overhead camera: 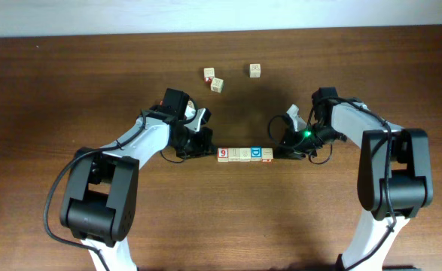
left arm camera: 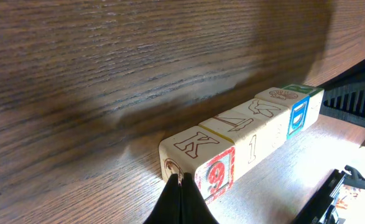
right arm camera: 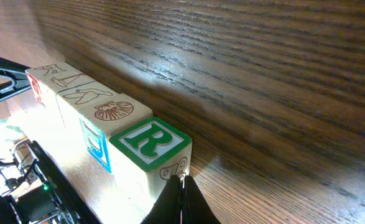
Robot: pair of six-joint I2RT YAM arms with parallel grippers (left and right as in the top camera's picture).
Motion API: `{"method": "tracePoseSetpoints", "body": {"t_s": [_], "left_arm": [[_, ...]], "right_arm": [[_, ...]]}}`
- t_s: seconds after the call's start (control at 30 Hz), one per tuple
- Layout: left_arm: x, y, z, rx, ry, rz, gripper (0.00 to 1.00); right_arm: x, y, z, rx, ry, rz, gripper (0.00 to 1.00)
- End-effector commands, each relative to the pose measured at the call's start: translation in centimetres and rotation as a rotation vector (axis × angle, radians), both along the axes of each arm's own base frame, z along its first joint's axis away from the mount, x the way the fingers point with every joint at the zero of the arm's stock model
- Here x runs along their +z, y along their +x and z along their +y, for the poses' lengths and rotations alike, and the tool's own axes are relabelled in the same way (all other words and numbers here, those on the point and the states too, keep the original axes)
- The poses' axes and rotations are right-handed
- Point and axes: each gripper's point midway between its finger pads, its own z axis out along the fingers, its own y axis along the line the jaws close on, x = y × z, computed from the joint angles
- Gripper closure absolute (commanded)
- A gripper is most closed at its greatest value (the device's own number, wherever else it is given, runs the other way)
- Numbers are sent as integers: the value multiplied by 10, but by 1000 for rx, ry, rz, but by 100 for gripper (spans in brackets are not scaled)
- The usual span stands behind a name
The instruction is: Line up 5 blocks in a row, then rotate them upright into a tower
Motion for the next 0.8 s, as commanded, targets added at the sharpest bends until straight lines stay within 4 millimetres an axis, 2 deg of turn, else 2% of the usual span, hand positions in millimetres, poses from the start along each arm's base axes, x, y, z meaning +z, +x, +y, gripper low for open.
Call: {"method": "tracePoseSetpoints", "body": {"t_s": [0.0,0.6,0.77], "left_arm": [[-3,-9,-4,-30,-3,8,100],[-4,-9,-5,-26,8,10,100],[-4,-9,-5,-26,8,9,100]], "right_arm": [[-1,-3,4,14,21,4,96],[0,-5,5,25,25,6,96],[8,-5,13,44,95,-20,96]]}}
